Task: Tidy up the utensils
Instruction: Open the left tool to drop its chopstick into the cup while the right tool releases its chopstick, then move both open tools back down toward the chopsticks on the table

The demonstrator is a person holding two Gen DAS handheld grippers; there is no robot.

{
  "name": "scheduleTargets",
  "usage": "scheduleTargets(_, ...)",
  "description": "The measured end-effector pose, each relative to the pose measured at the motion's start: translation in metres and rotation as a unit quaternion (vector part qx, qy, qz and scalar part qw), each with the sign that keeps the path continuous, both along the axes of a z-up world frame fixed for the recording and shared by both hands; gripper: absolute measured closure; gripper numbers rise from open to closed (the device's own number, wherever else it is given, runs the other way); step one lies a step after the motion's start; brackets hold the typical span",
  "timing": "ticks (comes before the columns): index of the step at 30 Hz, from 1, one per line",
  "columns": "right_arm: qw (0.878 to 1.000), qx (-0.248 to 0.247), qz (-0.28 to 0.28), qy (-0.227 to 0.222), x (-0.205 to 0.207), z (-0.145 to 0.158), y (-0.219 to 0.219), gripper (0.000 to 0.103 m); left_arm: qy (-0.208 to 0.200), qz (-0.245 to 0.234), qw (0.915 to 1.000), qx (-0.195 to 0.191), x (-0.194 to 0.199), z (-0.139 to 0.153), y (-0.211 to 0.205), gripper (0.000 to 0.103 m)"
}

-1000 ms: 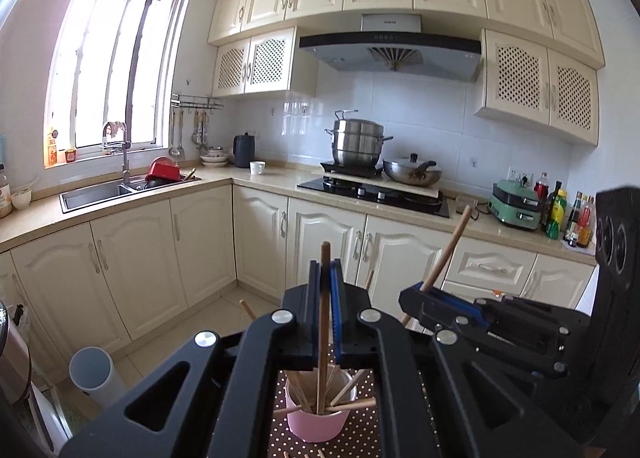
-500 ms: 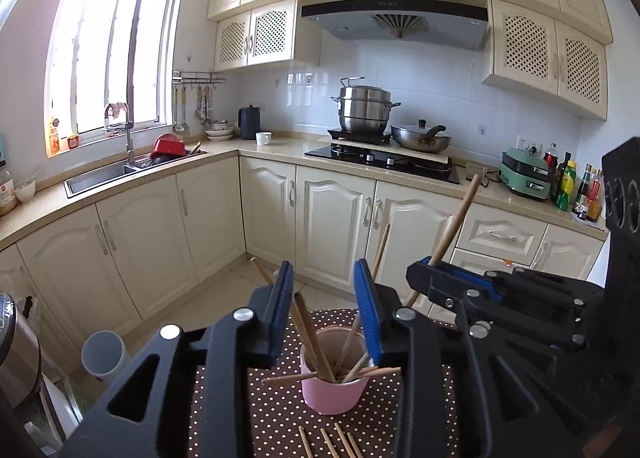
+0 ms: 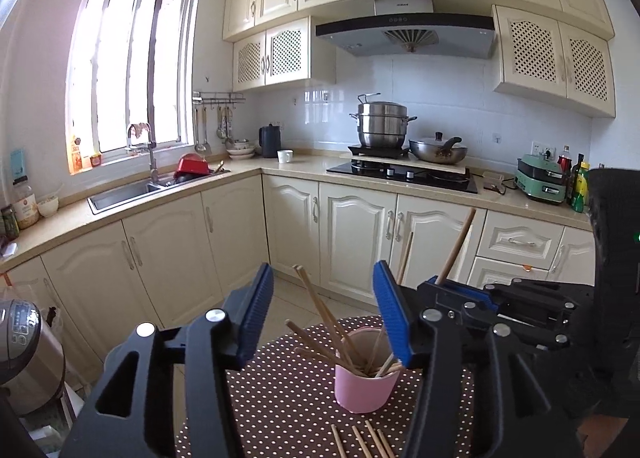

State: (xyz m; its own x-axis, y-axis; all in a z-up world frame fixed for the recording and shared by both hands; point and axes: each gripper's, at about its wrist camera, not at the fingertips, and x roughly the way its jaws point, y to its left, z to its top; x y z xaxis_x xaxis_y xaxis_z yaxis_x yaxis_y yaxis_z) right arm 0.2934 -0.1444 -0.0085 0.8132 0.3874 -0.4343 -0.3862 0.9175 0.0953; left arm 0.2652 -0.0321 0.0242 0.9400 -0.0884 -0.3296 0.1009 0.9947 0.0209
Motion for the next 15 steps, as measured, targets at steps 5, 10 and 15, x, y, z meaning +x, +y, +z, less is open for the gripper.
scheduleTargets(5, 1.000, -0.007, 0.001, 0.009, 0.001, -0.008, 0.004, 0.096, -0.017, 0.007, 0.9996, 0.020, -0.010, 0.002, 0.001, 0.046)
scheduleTargets(10, 1.000, -0.017, -0.001, 0.020, 0.004, -0.016, 0.010, 0.096, -0.019, 0.011, 0.9995, 0.025, -0.016, 0.004, 0.003, 0.044)
scheduleTargets(15, 0.999, -0.023, -0.009, 0.033, 0.006, -0.026, 0.012, 0.096, -0.013, 0.019, 0.9995, 0.023, -0.018, 0.002, 0.011, 0.043)
